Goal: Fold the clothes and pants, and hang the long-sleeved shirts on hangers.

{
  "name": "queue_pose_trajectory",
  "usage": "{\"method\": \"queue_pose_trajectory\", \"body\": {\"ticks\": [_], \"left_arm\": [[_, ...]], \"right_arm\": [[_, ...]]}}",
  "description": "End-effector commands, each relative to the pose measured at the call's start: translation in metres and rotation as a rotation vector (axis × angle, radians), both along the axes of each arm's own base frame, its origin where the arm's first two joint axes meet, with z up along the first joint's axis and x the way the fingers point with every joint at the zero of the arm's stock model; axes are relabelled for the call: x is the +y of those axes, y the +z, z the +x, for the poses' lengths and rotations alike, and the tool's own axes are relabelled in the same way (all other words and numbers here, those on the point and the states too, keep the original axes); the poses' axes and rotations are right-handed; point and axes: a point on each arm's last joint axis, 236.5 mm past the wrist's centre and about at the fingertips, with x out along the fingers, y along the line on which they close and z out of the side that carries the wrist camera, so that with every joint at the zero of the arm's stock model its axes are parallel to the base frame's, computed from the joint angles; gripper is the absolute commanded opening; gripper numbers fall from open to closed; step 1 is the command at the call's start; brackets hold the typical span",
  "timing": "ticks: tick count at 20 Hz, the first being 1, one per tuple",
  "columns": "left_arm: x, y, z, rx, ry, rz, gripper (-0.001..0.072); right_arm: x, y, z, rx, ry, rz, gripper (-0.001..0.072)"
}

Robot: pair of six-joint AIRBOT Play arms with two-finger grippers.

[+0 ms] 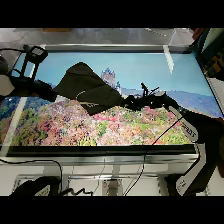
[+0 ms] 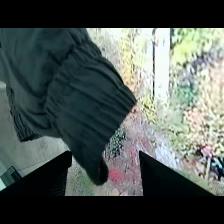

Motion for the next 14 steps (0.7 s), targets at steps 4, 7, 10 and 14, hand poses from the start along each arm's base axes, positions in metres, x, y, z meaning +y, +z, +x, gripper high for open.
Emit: {"method": "queue_pose_trajectory", "body": {"ticks": [4,7,10,14], "left_arm": [[-0.003,-0.009,0.003,0.025,-0.003,-0.005,0.0003],[-0.003,-0.009,0.003,0.025,-0.003,-0.005,0.0003],[-0.003,-0.009,0.003,0.025,-0.003,-0.005,0.0003],[-0.003,-0.009,0.003,0.025,-0.003,-0.005,0.0002]], "right_arm": [[0.007,0.0,0.01,-0.026,-0.029,-0.002,0.0448],[0.022,0.021,0.008,-0.055,-0.001,0.097,0.0448],[0.032,0.039,0.007,-0.083,0.019,0.181,0.0443],[0.044,0.057,-0.009,-0.135,0.125,0.254,0.0373]]}}
